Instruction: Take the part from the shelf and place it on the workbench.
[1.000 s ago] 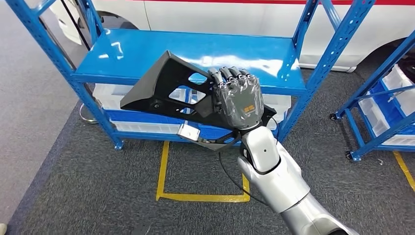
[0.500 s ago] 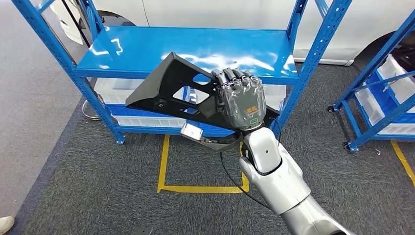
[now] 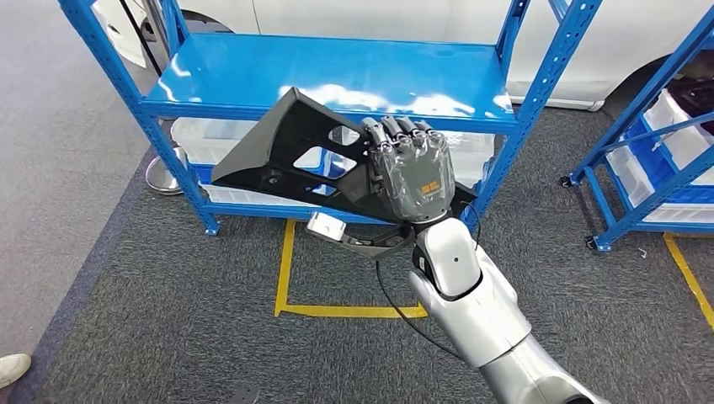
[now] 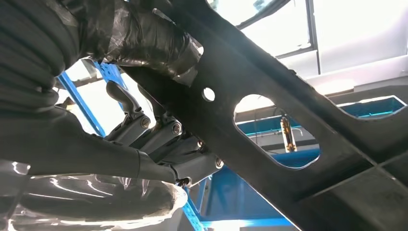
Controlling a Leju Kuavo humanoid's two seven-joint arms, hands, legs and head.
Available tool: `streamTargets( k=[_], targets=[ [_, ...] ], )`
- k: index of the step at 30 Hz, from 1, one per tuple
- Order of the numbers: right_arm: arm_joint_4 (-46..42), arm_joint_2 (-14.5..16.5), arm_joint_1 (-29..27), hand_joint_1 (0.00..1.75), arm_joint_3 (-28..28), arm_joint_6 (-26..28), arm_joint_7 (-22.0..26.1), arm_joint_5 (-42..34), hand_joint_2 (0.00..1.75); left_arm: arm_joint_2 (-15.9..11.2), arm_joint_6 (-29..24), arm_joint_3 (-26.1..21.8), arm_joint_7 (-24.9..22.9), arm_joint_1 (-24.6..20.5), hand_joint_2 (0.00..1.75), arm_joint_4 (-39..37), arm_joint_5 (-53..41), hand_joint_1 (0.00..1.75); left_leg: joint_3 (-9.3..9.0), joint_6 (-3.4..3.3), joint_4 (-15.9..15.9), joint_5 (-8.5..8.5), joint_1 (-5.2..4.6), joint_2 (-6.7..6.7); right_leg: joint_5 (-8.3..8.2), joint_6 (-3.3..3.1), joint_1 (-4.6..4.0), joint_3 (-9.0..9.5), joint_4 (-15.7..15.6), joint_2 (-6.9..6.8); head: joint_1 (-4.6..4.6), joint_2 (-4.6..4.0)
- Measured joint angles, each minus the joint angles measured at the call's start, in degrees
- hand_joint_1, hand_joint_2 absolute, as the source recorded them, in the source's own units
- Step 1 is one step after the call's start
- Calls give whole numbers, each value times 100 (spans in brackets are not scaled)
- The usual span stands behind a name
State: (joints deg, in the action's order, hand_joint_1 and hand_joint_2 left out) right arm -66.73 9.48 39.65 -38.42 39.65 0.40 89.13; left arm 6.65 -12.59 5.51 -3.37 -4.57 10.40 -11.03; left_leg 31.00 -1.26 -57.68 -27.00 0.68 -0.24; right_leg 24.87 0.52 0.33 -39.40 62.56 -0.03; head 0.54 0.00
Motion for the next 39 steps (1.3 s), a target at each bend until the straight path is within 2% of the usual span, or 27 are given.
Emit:
streamTargets(
  k=[2, 3, 4, 5, 6, 7, 9, 10, 11, 13, 14, 15, 18, 19, 20, 21, 24, 26, 29, 30, 31, 33, 34, 35, 36, 37, 39],
  targets=[
    [3, -2, 0, 175, 11, 0, 4, -5, 175, -1, 4, -2, 0, -3, 175, 0, 2, 0, 113, -59, 7, 102, -2, -14, 517, 31, 12, -220, 656, 5, -7, 0],
    [6, -3, -8, 175, 15, 0, 4, -6, 175, -1, 6, -3, 0, 3, 175, 0, 2, 0, 178, -63, 2, 147, -6, -15, 709, 46, 14, -317, 1011, 6, -5, 0],
    [10, -3, -19, 175, 16, 0, 4, -6, 175, -1, 9, -5, 0, 12, 175, 0, 3, 0, 244, -61, -7, 190, -9, -16, 797, 56, 16, -353, 1254, 5, -6, 0],
    [13, -4, -29, 175, 17, 0, 4, -6, 175, -2, 8, -7, 0, 20, 175, 0, 3, 0, 308, -54, -19, 228, -11, -17, 770, 57, 19, -291, 1303, 5, -6, 0],
    [14, -4, -37, 175, 19, 0, 4, -6, 175, -2, 6, -9, 0, 25, 175, 0, 3, 0, 366, -44, -35, 261, -12, -17, 659, 48, 21, -120, 1135, 5, -5, 0],
    [14, -4, -41, 175, 20, 1, 4, -7, 175, -2, 3, -13, 0, 28, 175, 0, 2, 0, 413, -31, -53, 289, -14, -15, 523, 25, 20, 143, 791, 5, -7, 0],
    [12, 1, -40, 175, 23, 2, 8, -7, 175, -1, -3, -18, 0, 29, 175, 0, 1, 0, 480, 10, -80, 340, -25, -11, 404, -40, -5, 656, 19, 4, -3, 0],
    [12, 5, -40, 175, 25, 2, 9, -7, 175, 0, -5, -22, 0, 30, 175, 0, 0, 0, 497, 40, -84, 369, -30, -10, 395, -68, -23, 792, -218, 5, -3, 0],
    [12, 9, -40, 175, 27, 2, 10, -7, 175, 1, -6, -25, 1, 32, 175, 0, -1, 0, 511, 76, -77, 404, -32, -11, 407, -89, -41, 834, -325, 4, 0, 0],
    [13, 13, -45, 175, 30, 2, 10, -7, 175, 0, -8, -33, 4, 39, 175, 0, -3, 0, 530, 148, -61, 456, -31, -10, 327, -140, -31, 798, -376, -5, -2, 0],
    [13, 17, -48, 175, 31, 2, 10, -7, 175, -1, -10, -37, 5, 44, 175, 0, -3, 0, 560, 179, -94, 410, -29, -6, 279, -174, -13, 777, -407, -13, 0, 0],
    [13, 26, -51, 175, 31, 2, 10, -7, 175, -3, -14, -40, 7, 50, 175, 0, -4, 0, 615, 205, -212, 278, -25, 0, 221, -215, 7, 746, -438, -22, 6, 0],
    [14, 55, -63, 175, 31, 2, 10, -6, 175, -9, -22, -47, 7, 58, 175, 0, -8, 0, 926, 276, -1154, -426, 2, 6, 80, -276, 18, 578, -442, -34, 26, 0],
    [14, 58, -73, 175, 31, 2, 10, -6, 175, -11, -22, -49, 7, 59, 175, 0, -11, 0, 990, 298, -1450, -561, 9, 5, 43, -274, 18, 510, -425, -36, 26, 0],
    [15, 57, -83, 175, 31, 2, 10, -6, 175, -14, -22, -51, 7, 60, 175, 0, -17, 0, 972, 317, -1573, -578, 17, 5, 10, -266, 19, 444, -402, -38, 27, 0],
    [15, 57, -92, 175, 31, 2, 10, -6, 175, -16, -22, -52, 7, 62, 175, 0, -24, 0, 849, 329, -1485, -492, 27, 4, -18, -254, 23, 379, -374, -38, 27, 0],
    [13, 62, -100, 175, 34, 2, 10, -10, 175, -23, -23, -52, 7, 53, 175, 0, -38, 0, 134, 311, -450, -186, 37, 10, -81, -191, 30, 220, -269, -34, 27, 0],
    [11, 69, -102, 175, 40, 2, 10, -13, 175, -25, -24, -53, 7, 51, 175, 0, -41, 0, -57, 251, -106, -178, 9, 24, -130, -126, 21, 169, -232, -33, 23, 0],
    [13, 72, -105, 175, 56, 2, 10, -19, 175, -30, -24, -55, 3, 61, 175, 0, -46, 0, -1, 126, -52, -65, 14, 16, -173, -15, 24, 122, -227, -22, 19, 0],
    [13, 72, -104, 175, 67, 2, 10, -22, 175, -32, -24, -55, 1, 59, 175, 0, -51, 0, 34, 76, -27, -9, 26, 4, -61, 13, 28, 75, -131, -15, 15, 0],
    [13, 71, -102, 175, 78, 2, 10, -28, 175, -33, -23, -55, 0, 56, 175, 0, -56, 0, 79, 34, -5, 49, 39, -7, 139, 34, 32, -4, 74, -9, 13, 0],
    [15, 69, -105, 175, 94, 2, 10, -43, 175, -33, -21, -55, -1, 53, 175, 0, -76, 0, 197, -9, -8, 139, 31, -15, 647, 62, 41, -222, 761, -4, 9, 0],
    [18, 67, -112, 175, 100, 2, 11, -54, 175, -34, -20, -55, -3, 56, 175, 0, -86, 0, 262, -11, -18, 182, 28, -16, 805, 73, 41, -302, 1090, -4, 10, 0],
    [22, 65, -120, 175, 105, 2, 11, -62, 175, -35, -20, -55, -5, 59, 175, 0, -96, 0, 326, -6, -31, 221, 25, -16, 852, 77, 41, -310, 1276, -4, 10, 0],
    [26, 63, -126, 175, 109, 2, 12, -68, 175, -36, -20, -55, -8, 61, 175, 0, -102, 0, 386, 1, -47, 256, 23, -16, 790, 72, 41, -210, 1256, -4, 10, 0],
    [29, 62, -129, 175, 114, 2, 13, -72, 175, -37, -19, -55, -10, 61, 175, 0, -103, 0, 438, 13, -63, 285, 22, -15, 657, 57, 40, -1, 1017, -4, 10, 0],
    [31, 64, -118, 175, 116, 3, 17, -72, 175, -38, -15, -55, -11, 59, 175, 0, -105, 0, 513, 51, -94, 333, 14, -11, 466, 5, 22, 555, 223, -2, 10, 0]
  ],
)
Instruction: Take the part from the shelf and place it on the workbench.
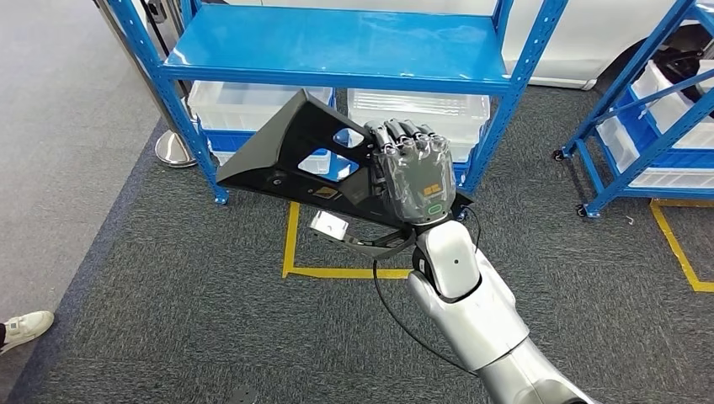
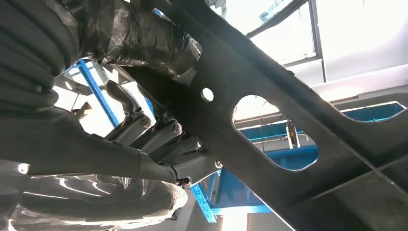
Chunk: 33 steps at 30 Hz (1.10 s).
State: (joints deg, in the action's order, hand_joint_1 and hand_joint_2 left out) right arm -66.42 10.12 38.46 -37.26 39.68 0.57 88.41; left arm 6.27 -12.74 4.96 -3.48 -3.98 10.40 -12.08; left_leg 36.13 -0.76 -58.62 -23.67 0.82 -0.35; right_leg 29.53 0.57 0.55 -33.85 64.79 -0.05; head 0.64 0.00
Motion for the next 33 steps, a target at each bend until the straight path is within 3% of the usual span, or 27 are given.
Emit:
streamTargets(
  k=[2, 4, 6, 8, 10, 11, 12, 13, 15, 17, 20, 21, 23, 25, 26, 27, 28, 31, 33],
  targets=[
    [1, 6, 14, 175, 6, 1, 9, -4, 175, 0, 7, 0, 0, -2, 175, 0, -4, 0, 38, 58, -9, 58, -11, 1, -14, -45, -34, 291, -497, 4, 3, 0],
    [1, 9, 16, 175, 16, 1, 19, -11, 175, 0, 12, 0, 1, 0, 175, 0, -11, 0, 55, 125, 12, 122, -17, 0, -28, -81, -47, 280, -576, 7, 5, 0],
    [3, 14, 15, 175, 22, 1, 34, -15, 175, -3, 9, 0, 2, 6, 175, 0, -36, 0, 109, 192, -53, 46, -14, 5, -102, -156, -21, 245, -626, -5, 8, 0],
    [8, 26, 17, 175, 23, 0, 50, -16, 175, -8, 8, 0, 5, 10, 175, 0, -57, 0, 298, 245, -504, -323, -3, 11, -185, -232, 0, 189, -660, -20, 11, 0],
    [27, 34, 10, 175, 24, -1, 63, -26, 175, -13, 20, 0, 10, 12, 175, 0, -62, 0, 569, 282, -1266, -741, 1, 11, -238, -256, -10, 96, -640, -24, 13, 0],
    [40, 35, 2, 175, 25, -1, 72, -31, 175, -14, 26, 0, 11, 16, 175, 0, -68, 0, 637, 295, -1527, -830, 1, 11, -260, -254, -14, 50, -622, -24, 13, 0],
    [52, 35, -8, 175, 26, -1, 79, -35, 175, -16, 30, 0, 11, 20, 175, 0, -80, 0, 590, 300, -1558, -795, 2, 11, -274, -248, -17, 9, -600, -23, 13, 0],
    [60, 35, -15, 175, 28, -1, 86, -35, 175, -17, 31, 0, 11, 23, 175, 0, -91, 0, 424, 296, -1350, -666, 3, 10, -282, -243, -17, -22, -576, -23, 13, 0],
    [64, 39, -21, 175, 35, -1, 96, -37, 175, -22, 32, 0, 11, 23, 175, 0, -107, 0, -92, 261, -574, -406, -5, 13, -289, -224, -23, -66, -526, -22, 13, 0],
    [64, 45, -22, 175, 41, -1, 101, -45, 175, -28, 40, 0, 10, 23, 175, 0, -108, 0, -378, 204, -90, -322, -33, 21, -312, -180, -34, -97, -495, -22, 10, 0],
    [66, 48, -29, 175, 47, 1, 108, -65, 175, -31, 50, 0, 7, 33, 175, 0, -108, 0, -370, 122, 1, -275, -39, 15, -349, -88, -36, -125, -477, -11, 9, 0],
    [66, 47, -28, 175, 51, 1, 110, -71, 175, -32, 50, 0, 7, 31, 175, 0, -107, 0, -360, 72, 33, -240, -25, 7, -281, -56, -37, -153, -425, -4, 5, 0],
    [66, 46, -26, 175, 65, 1, 113, -84, 175, -32, 51, 0, 7, 20, 175, 0, -107, 0, -309, -28, 87, -158, 0, -12, 72, -6, -30, -319, -20, 9, -4, 0],
    [71, 43, -35, 175, 75, 1, 114, -90, 175, -33, 52, 0, 6, 16, 175, 0, -108, 0, -208, -62, 71, -98, -7, -14, 492, 28, -18, -572, 678, 10, -9, 0],
    [75, 41, -45, 175, 79, 1, 114, -92, 175, -33, 54, 0, 5, 19, 175, 0, -108, 0, -152, -61, 51, -73, -7, -14, 587, 39, -10, -638, 927, 9, -10, 0],
    [78, 39, -53, 175, 80, 1, 117, -92, 175, -33, 54, 0, 3, 22, 175, 0, -108, 0, -96, -55, 27, -51, -7, -14, 574, 46, -1, -614, 995, 8, -9, 0],
    [79, 38, -57, 175, 81, 1, 123, -92, 175, -32, 55, 0, 2, 23, 175, 0, -108, 0, -45, -45, 1, -32, -7, -14, 461, 46, 9, -483, 845, 7, -10, 0],
    [77, 43, -52, 175, 87, 1, 147, -92, 175, -31, 55, 0, 1, 20, 175, 0, -109, 0, 63, 15, -61, 23, -11, -9, 99, 14, 8, 168, -210, 11, -8, 0],
    [76, 48, -52, 175, 100, 1, 154, -92, 175, -31, 55, 0, 2, 19, 175, 0, -110, 0, 101, 85, -61, 93, -17, -7, 62, -23, -27, 289, -503, 21, -6, 0]
  ],
)
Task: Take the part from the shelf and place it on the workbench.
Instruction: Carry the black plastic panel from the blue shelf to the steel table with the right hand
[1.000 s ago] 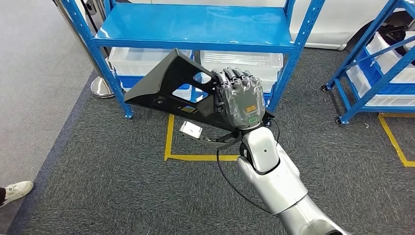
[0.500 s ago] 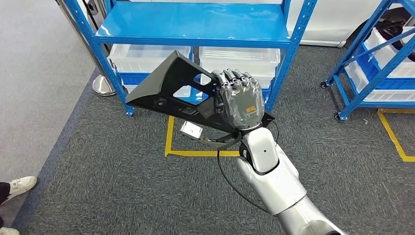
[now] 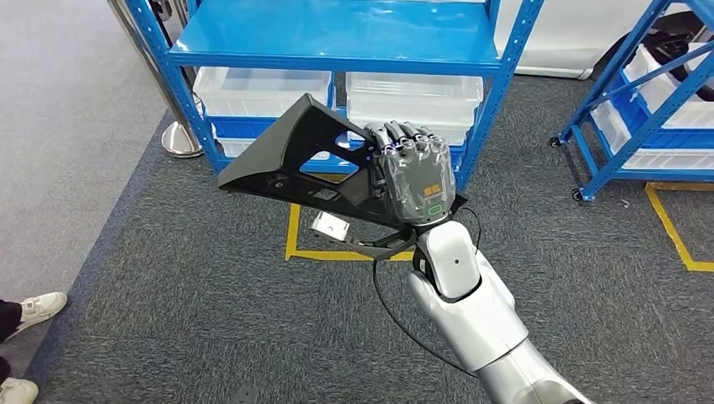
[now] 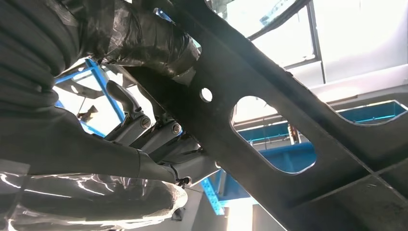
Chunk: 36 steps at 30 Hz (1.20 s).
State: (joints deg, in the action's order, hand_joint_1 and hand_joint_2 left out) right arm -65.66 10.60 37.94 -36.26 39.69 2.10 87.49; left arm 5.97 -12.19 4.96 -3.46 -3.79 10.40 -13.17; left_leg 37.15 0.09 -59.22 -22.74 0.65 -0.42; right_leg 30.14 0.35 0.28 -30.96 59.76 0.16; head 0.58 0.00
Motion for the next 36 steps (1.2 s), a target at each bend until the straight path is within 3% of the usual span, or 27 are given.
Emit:
streamTargets(
  k=[2, 3, 5, 7, 8, 9, 11, 12, 14, 16, 18, 19, 21, 23, 24, 25, 26, 28, 30, 31, 34, 36],
  targets=[
    [1, 2, -2, 175, 11, 0, 3, 1, 175, -1, 1, -1, 1, 7, 175, 0, -1, 0, 27, 71, 21, 68, 0, 3, -87, -60, -3, -55, -28, -2, 0, 0],
    [1, 5, 0, 175, 14, 0, 3, 3, 175, -1, 1, -1, 1, 11, 175, 0, -1, 0, 63, 102, -9, 16, 5, 7, -138, -102, 8, -92, -43, -10, 2, 0],
    [2, 15, 0, 175, 15, 0, 4, 10, 175, -2, 0, -2, 1, 19, 175, 0, -1, 0, 205, 154, -356, -371, 18, 13, -256, -191, 33, -201, -70, -28, 10, 0],
    [2, 25, -4, 175, 15, -1, 4, 17, 175, -2, 1, -2, 1, 21, 175, 0, -1, 0, 401, 196, -1083, -904, 22, 14, -367, -236, 17, -352, -61, -33, 18, 0],
    [3, 27, -9, 175, 15, -2, 4, 20, 175, -2, 1, -2, 1, 20, 175, 0, -1, 0, 453, 210, -1407, -1046, 23, 14, -421, -240, 8, -432, -52, -35, 18, 0],
    [3, 27, -13, 175, 15, -2, 4, 26, 175, -2, 2, -2, 1, 20, 175, 0, -2, 0, 426, 215, -1571, -1050, 23, 13, -474, -240, 1, -512, -39, -36, 17, 0],
    [2, 27, -17, 175, 17, -2, 5, 36, 175, -2, 2, -2, 1, 18, 175, 0, -5, 0, 100, 201, -1320, -788, 22, 14, -562, -226, -7, -660, -1, -34, 18, 0],
    [1, 28, -18, 175, 21, -1, 5, 39, 175, -3, 2, -2, 1, 12, 175, 0, -7, 0, -173, 180, -945, -682, 19, 16, -602, -211, -7, -723, 23, -33, 18, 0],
    [-3, 34, -16, 175, 35, 0, 5, 39, 175, -5, 2, -2, 3, -5, 175, 0, -7, 0, -652, 128, -206, -674, -15, 27, -685, -159, -13, -810, 48, -32, 17, 0],
    [-7, 42, -16, 175, 45, 0, 6, 39, 175, -7, 2, -2, 7, -11, 175, 0, -8, 0, -813, 72, 109, -710, -56, 40, -795, -93, -8, -840, 16, -37, 15, 0],
    [-9, 42, -17, 175, 50, 0, 6, 39, 175, -6, 2, -2, 8, -9, 175, -1, -9, 0, -751, -8, 159, -601, -41, 27, -874, -35, -7, -860, -35, -23, 14, 0],
    [-9, 39, -14, 175, 57, 1, 7, 39, 175, -6, 3, -3, 8, -15, 175, -1, -8, 0, -705, -67, 196, -530, -22, 12, -792, -6, -15, -904, 5, -10, 6, 0],
    [-9, 34, -10, 175, 75, 3, 8, 39, 175, -6, 2, -4, 16, -31, 175, -1, -18, 0, -571, -174, 255, -381, 11, -16, -342, 48, -8, -1070, 413, 8, -12, 0],
    [-9, 31, -16, 175, 85, 4, 9, 27, 175, -7, 1, -4, 28, -33, 175, 0, -37, 0, -417, -208, 260, -273, 5, -16, 130, 89, 9, -1252, 1148, 1, -21, 0],
    [-8, 30, -26, 175, 88, 4, 18, 2, 175, -7, 2, -4, 32, -30, 175, 0, -46, 0, -346, -206, 258, -220, 4, -18, 188, 104, 14, -1292, 1448, 0, -21, 0],
    [-5, 28, -35, 175, 92, 4, 36, -41, 175, -7, 4, -4, 34, -29, 175, 0, -52, 0, -281, -199, 255, -169, 3, -20, 124, 112, 18, -1252, 1583, 0, -21, 0],
    [-1, 27, -42, 175, 98, 4, 69, -101, 175, -7, 6, -4, 36, -30, 175, 0, -57, 0, -223, -189, 252, -121, 3, -31, -16, 111, 22, -1115, 1520, -5, -21, 0],
    [5, 32, -39, 175, 120, 5, 161, -240, 175, -4, 8, -4, 37, -31, 175, 0, -68, 0, -140, -164, 235, -51, -8, -64, -232, 78, 6, -551, 844, -114, -22, 0],
    [14, 61, -11, 175, 144, 6, 247, -358, 175, 2, 11, -5, 39, -22, 175, 0, -79, 0, -93, -116, 197, -4, -29, -111, -180, 13, -43, -28, 72, -274, -19, 0],
    [21, 79, 2, 175, 158, 7, 278, -394, 175, 4, 14, -7, 40, -16, 175, 0, -87, 0, -78, -82, 182, 19, -38, -144, -124, -15, -66, 86, -134, -306, -17, 0],
    [58, 102, -12, 175, 207, 7, 316, -405, 175, 8, 21, -14, 40, -14, 175, 0, -102, 0, -22, 14, 116, -9, -34, -221, -154, -122, -36, 79, -278, -189, -16, 0],
    [85, 113, -24, 175, 228, 5, 316, -391, 175, 9, 21, -25, 40, -14, 175, 0, -103, 0, 142, 60, -297, -336, -23, -121, -237, -215, 2, 35, -311, -107, -10, 0]
  ],
)
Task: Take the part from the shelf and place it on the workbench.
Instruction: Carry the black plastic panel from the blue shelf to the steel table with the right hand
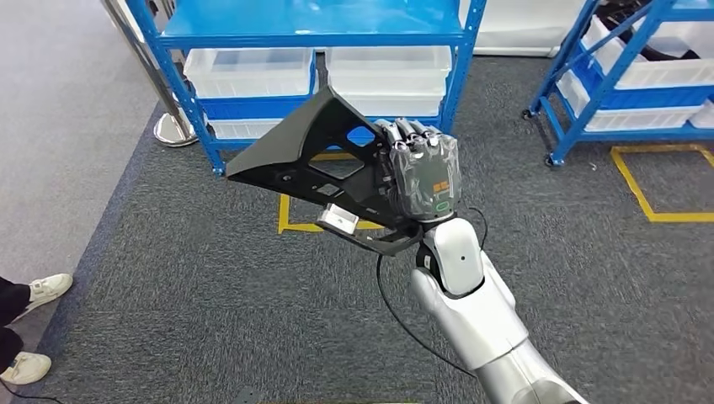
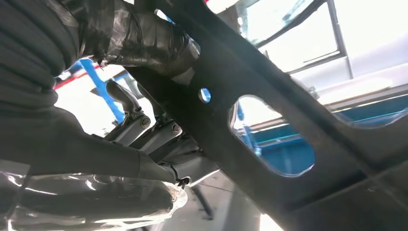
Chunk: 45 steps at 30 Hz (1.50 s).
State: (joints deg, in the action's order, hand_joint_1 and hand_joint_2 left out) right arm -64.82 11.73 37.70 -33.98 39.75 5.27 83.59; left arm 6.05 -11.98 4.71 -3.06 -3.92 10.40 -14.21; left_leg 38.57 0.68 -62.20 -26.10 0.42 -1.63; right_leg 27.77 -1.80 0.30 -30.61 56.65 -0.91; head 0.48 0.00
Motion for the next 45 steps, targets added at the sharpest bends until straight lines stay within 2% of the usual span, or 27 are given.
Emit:
streamTargets(
  k=[2, 4, 5, 6, 8, 9, 10, 12, 13, 15, 17, 19, 20, 21, 23, 25, 28, 30, 32, 33, 34, 35, 37, 39, 41, 43, 45],
  targets=[
    [24, 10, -10, 175, 4, -1, 1, 15, 175, 0, 0, -10, 0, 8, 175, 0, 0, 0, 281, 31, -792, -444, 13, 93, -53, -34, -7, -83, 23, 98, 5, 0],
    [51, 12, -38, 175, 5, -1, 2, 26, 175, 0, 0, -14, 0, 15, 175, 0, 0, 0, 402, 50, -1257, -587, 20, 110, -83, -27, -11, -155, 67, 206, 4, 0],
    [62, 12, -49, 175, 7, -1, 3, 28, 175, 0, 0, -14, 0, 15, 175, 0, 0, 0, 297, 51, -1153, -488, 23, 116, -90, -21, -10, -185, 97, 266, 4, 0],
    [67, 14, -56, 175, 8, -1, 4, 29, 175, 0, 0, -15, 0, 14, 175, 0, 0, 0, 88, 44, -829, -314, 28, 144, -90, -12, -8, -209, 132, 329, 5, 0],
    [71, 21, -56, 175, 11, 0, 6, 25, 175, -4, -2, -17, 1, 15, 175, 0, -2, 0, -378, 15, -51, -94, 48, 349, -85, 19, 2, -272, 203, 450, 3, 0],
    [73, 29, -55, 175, 14, 1, 7, 22, 175, -6, -4, -19, 1, 17, 175, 0, -7, 0, -517, 3, 198, -67, 55, 451, -93, 51, 7, -306, 230, 506, 4, 0],
    [76, 34, -57, 175, 17, 1, 7, 17, 175, -8, -5, -21, 2, 20, 175, 0, -11, 0, -576, -4, 306, -94, 57, 517, -109, 88, 13, -341, 242, 560, 3, 0],
    [81, 42, -63, 175, 33, 1, 13, 4, 175, -6, -7, -23, 2, 19, 175, 0, -17, 0, -591, -24, 363, -79, 61, 455, -155, 168, 11, -384, 241, 675, 5, 0],
    [82, 40, -64, 175, 46, 2, 17, -7, 175, -6, -7, -24, 2, 14, 175, 0, -19, 0, -599, -53, 395, -60, 71, 388, -142, 197, 2, -408, 259, 666, 0, 0],
    [84, 39, -49, 175, 67, 3, 32, -28, 175, -2, -4, -25, 3, 2, 175, 0, -22, 0, -609, -141, 462, -16, 96, 250, 56, 249, -16, -572, 565, 460, -36, 0],
    [95, 38, -45, 175, 72, 3, 43, -39, 175, -3, -2, -26, 4, 3, 175, 0, -25, 0, -592, -188, 470, -2, 91, 112, 401, 299, 8, -924, 1283, 208, -72, 0],
    [114, 31, -67, 175, 75, 2, 43, -38, 175, -6, -5, -30, 4, 18, 175, 0, -26, 0, -571, -193, 454, -3, 87, -33, 519, 340, 41, -1176, 1797, 142, -73, 0],
    [123, 26, -74, 175, 78, 1, 40, -32, 175, -7, -8, -32, 4, 21, 175, 0, -27, 0, -564, -191, 443, -5, 87, -103, 428, 353, 56, -1152, 1752, 120, -73, 0],
    [128, 23, -74, 175, 80, 1, 34, -19, 175, -7, -8, -33, 4, 19, 175, 0, -30, 0, -559, -185, 430, -10, 88, -167, 260, 359, 68, -1020, 1503, 79, -73, 0],
    [133, 22, -36, 175, 83, 2, 7, 33, 175, -5, -4, -36, 7, 10, 175, 0, -43, 0, -551, -151, 392, -32, 71, -283, -53, 344, 47, -617, 719, -151, -75, 0],
    [137, 20, 38, 175, 82, 3, -33, 87, 175, -7, 8, -45, 13, 6, 175, 0, -74, 0, -542, -98, 367, -47, 35, -381, -157, 286, 4, -425, 291, -294, -69, 0],
    [147, -6, 152, 175, 85, 3, -106, 134, 175, -8, 48, -57, 31, -2, 175, 0, -121, 0, -543, -7, 369, -58, 28, -510, -202, 174, -8, -466, 254, -132, -64, 0],
    [151, -20, 266, 175, 86, 1, -131, 160, 175, -7, 74, -60, 50, -12, 175, 0, -145, 0, -451, 45, 138, -262, 56, -315, -257, 88, 15, -480, 215, -12, -62, 0],
    [157, -26, 415, 175, 84, -8, -143, 173, 175, -7, 87, -62, 62, -6, 175, 0, -161, 0, -165, 62, -545, -669, 71, -6, -293, 34, 19, -504, 202, 117, -56, 0],
    [163, -28, 482, 175, 82, -13, -149, 174, 175, -7, 89, -62, 63, 5, 175, 0, -172, 0, 4, 62, -937, -835, 73, 69, -303, 21, 9, -518, 205, 190, -54, 0],
    [168, -33, 537, 175, 82, -17, -155, 174, 175, -7, 90, -62, 64, 16, 175, 0, -181, 0, 120, 59, -1212, -910, 72, 103, -310, 14, -1, -528, 211, 271, -55, 0],
    [175, -38, 580, 175, 82, -20, -161, 173, 175, -8, 90, -62, 64, 24, 175, 0, -190, 0, 142, 48, -1278, -866, 71, 119, -315, 11, -11, -535, 221, 353, -55, 0],
    [186, -45, 660, 175, 82, -26, -173, 173, 175, -9, 90, -62, 68, 27, 175, 0, -201, 0, -109, 5, -774, -506, 70, 184, -318, 14, -18, -539, 252, 517, -55, 0],
    [189, -48, 768, 175, 82, -44, -189, 172, 175, -15, 92, -63, 70, 29, 175, 0, -205, 0, -452, -57, -57, -207, 79, 436, -321, 36, -13, -563, 294, 662, -59, 0],
    [188, -53, 891, 175, 87, -75, -202, 169, 175, -24, 99, -64, 73, 22, 175, 0, -215, 0, -592, -89, 251, -173, 73, 601, -351, 104, 12, -630, 319, 792, -59, 0],
    [187, -74, 993, 175, 102, -107, -210, 166, 175, -25, 107, -64, 74, 6, 175, 0, -227, 0, -611, -116, 320, -163, 76, 509, -397, 192, 31, -684, 304, 917, -57, 0],
    [186, -106, 1092, 175, 127, -133, -220, 158, 175, -22, 109, -64, 77, -3, 175, 0, -243, 0, -636, -187, 398, -106, 98, 359, -307, 252, 5, -767, 429, 749, -75, 0]
  ],
)
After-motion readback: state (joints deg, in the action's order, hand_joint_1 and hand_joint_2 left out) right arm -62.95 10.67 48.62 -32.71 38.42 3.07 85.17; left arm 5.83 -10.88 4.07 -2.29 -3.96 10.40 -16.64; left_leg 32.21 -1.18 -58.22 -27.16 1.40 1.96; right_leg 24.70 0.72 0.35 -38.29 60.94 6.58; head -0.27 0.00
